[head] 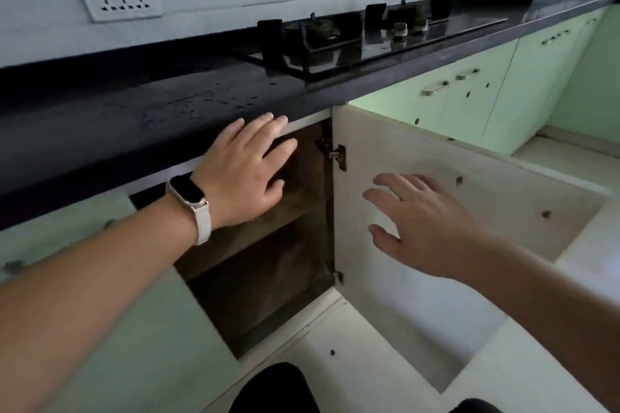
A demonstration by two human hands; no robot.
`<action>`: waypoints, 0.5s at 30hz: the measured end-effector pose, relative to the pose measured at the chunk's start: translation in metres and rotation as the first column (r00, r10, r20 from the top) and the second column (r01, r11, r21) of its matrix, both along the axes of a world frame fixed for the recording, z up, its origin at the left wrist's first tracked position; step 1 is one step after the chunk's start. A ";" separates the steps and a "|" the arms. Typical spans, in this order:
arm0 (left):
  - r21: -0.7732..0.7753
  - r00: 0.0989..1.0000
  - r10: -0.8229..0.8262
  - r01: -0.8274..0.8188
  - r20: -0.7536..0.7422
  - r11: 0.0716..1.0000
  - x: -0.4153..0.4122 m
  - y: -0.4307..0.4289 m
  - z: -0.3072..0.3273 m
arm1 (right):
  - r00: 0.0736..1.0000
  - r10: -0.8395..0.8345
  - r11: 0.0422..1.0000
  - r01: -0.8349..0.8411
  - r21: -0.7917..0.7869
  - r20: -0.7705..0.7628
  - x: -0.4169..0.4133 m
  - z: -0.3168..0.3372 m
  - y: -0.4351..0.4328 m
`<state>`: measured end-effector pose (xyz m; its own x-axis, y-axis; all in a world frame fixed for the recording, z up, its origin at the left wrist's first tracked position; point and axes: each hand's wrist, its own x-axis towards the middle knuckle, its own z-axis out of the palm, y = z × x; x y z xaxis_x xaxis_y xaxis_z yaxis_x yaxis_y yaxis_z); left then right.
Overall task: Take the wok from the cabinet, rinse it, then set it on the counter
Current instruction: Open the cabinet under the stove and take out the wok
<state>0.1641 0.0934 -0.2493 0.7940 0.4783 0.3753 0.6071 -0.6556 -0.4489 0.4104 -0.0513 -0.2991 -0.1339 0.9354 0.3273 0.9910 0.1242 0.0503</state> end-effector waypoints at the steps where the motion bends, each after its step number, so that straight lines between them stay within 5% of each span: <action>1: 0.025 0.999 0.044 -0.043 -0.032 0.999 -0.016 0.007 0.009 | 1.000 0.014 0.999 -0.013 -0.046 0.006 -0.009 -0.005 0.010; 11: 0.124 0.951 0.079 -0.044 -0.299 0.991 -0.066 0.036 0.049 | 0.986 0.111 0.942 -0.144 -0.304 -0.122 -0.090 -0.056 0.119; 15: -0.001 0.955 0.065 -0.069 -0.290 0.998 -0.072 0.046 0.050 | 0.959 0.085 0.934 -0.171 -0.313 -0.271 -0.121 -0.063 0.165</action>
